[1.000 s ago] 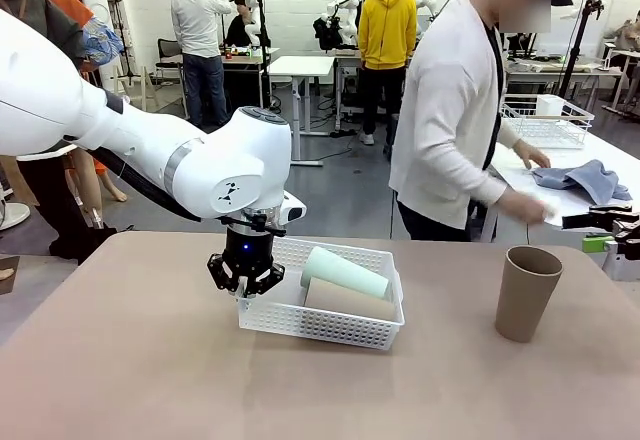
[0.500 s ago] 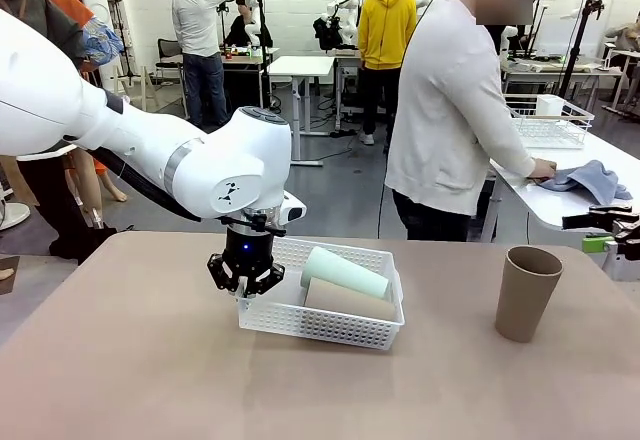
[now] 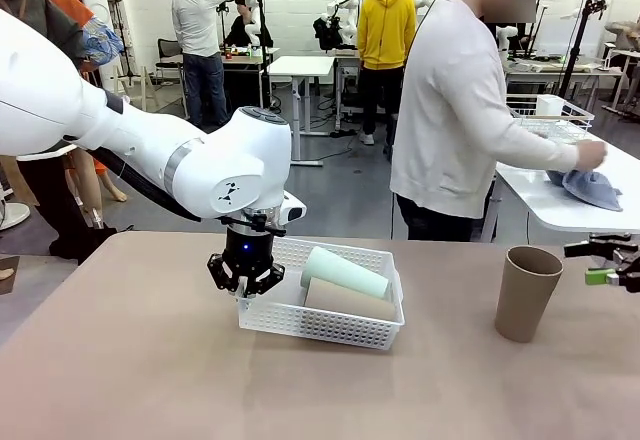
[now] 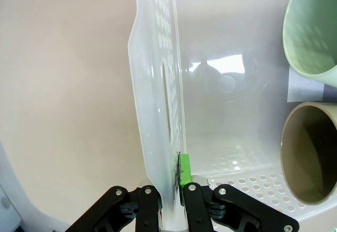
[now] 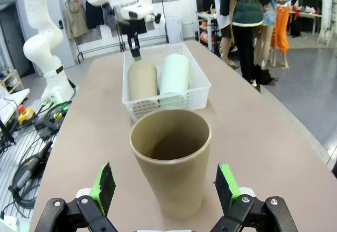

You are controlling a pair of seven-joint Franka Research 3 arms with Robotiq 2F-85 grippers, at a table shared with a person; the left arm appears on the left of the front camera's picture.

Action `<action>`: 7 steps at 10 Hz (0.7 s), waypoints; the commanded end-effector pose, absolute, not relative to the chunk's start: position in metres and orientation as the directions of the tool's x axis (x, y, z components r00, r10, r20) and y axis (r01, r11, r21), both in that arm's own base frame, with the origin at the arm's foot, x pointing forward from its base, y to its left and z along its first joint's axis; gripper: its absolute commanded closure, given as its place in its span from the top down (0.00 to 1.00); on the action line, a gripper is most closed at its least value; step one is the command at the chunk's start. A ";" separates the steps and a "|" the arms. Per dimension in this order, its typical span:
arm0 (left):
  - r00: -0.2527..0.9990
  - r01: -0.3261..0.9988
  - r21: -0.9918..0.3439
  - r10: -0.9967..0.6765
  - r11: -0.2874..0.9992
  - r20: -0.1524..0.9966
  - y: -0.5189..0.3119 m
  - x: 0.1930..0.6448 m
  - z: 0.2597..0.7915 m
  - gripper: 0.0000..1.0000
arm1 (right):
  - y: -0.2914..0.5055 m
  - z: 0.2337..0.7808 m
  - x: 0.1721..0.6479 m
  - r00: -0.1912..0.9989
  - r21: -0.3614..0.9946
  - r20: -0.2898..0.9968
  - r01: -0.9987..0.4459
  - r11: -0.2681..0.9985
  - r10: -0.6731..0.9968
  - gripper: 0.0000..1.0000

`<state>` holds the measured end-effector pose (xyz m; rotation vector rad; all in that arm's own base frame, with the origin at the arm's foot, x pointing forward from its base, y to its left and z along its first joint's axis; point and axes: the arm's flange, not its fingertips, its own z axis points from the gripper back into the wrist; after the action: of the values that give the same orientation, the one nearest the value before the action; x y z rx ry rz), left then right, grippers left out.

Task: Clean and organize the cups into the basket.
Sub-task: Pick up the Reusable plastic cup from the right side of the table and stack it inside the Organizing basket in the center of the table.

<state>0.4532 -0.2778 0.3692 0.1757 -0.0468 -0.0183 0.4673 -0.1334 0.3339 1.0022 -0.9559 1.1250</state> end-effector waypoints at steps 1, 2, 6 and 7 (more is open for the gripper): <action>0.999 0.015 0.175 -0.024 0.985 0.048 -0.279 0.453 0.371 0.00 | -0.133 0.314 0.477 0.157 0.133 0.944 -0.986 0.102 0.290 1.00; 0.999 0.015 0.175 -0.024 0.985 0.048 -0.279 0.453 0.371 0.00 | -0.129 0.305 0.480 0.155 0.132 0.940 -0.987 0.095 0.305 1.00; 0.999 0.015 0.175 -0.024 0.985 0.048 -0.279 0.453 0.371 0.00 | -0.127 0.279 0.482 0.072 0.053 0.937 -0.996 0.065 0.342 1.00; 0.999 0.015 0.175 -0.024 0.985 0.048 -0.279 0.453 0.371 0.00 | -0.126 0.273 0.483 0.057 0.042 0.935 -0.998 0.051 0.350 1.00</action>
<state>0.4532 -0.2778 0.3692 0.1757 -0.0468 -0.0183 0.4798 -0.1276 0.2810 0.9623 -0.9213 1.2398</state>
